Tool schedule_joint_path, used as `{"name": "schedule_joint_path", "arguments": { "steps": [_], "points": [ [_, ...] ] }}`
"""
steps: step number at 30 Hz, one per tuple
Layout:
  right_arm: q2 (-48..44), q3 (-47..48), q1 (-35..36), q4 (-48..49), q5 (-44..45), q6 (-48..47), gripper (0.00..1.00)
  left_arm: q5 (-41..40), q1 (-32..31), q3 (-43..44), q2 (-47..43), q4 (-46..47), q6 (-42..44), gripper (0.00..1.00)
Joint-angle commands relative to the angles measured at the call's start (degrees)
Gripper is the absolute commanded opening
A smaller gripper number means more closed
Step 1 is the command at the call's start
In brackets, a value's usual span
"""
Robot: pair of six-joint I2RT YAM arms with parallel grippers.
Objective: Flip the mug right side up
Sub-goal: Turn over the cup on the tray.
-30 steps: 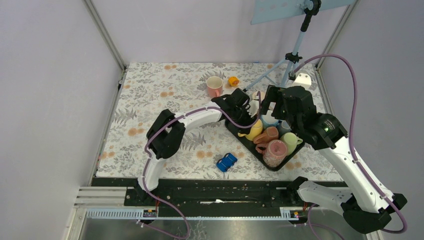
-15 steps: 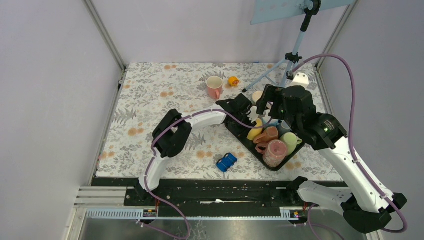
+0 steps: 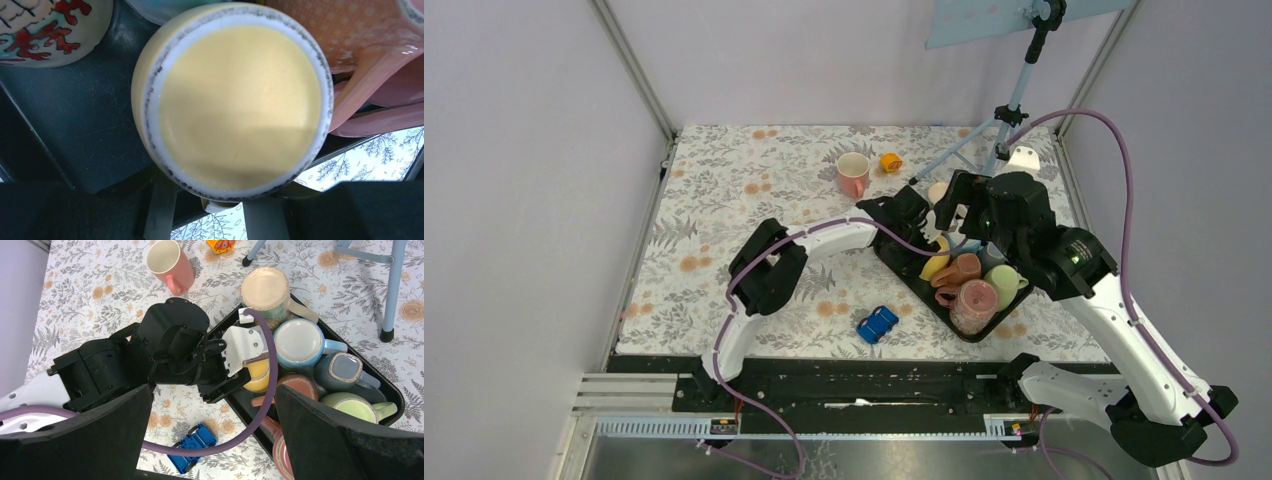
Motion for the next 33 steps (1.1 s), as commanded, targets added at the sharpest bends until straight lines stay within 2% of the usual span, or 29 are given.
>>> {"name": "schedule_joint_path", "arguments": {
  "steps": [1, 10, 24, 33],
  "points": [
    [-0.31, -0.63, 0.25, 2.27, -0.59, 0.87, 1.00, -0.86, -0.34, 3.78, -3.10, 2.82, 0.69, 0.49],
    [-0.73, -0.94, 0.26, 2.35, -0.65, 1.14, 1.00, -1.60, -0.32, 4.80, -3.48, 1.04, 1.30, 0.46],
    [-0.87, -1.40, 0.26, 2.68, -1.41, 1.58, 1.00, -3.09, -0.30, 5.22, -4.02, -0.65, 2.02, 0.53],
    [-1.20, -1.56, 0.27, 2.80, -1.54, 1.62, 1.00, -3.44, -0.38, 6.13, -3.94, -1.73, 2.54, 0.41]
  ]
}}
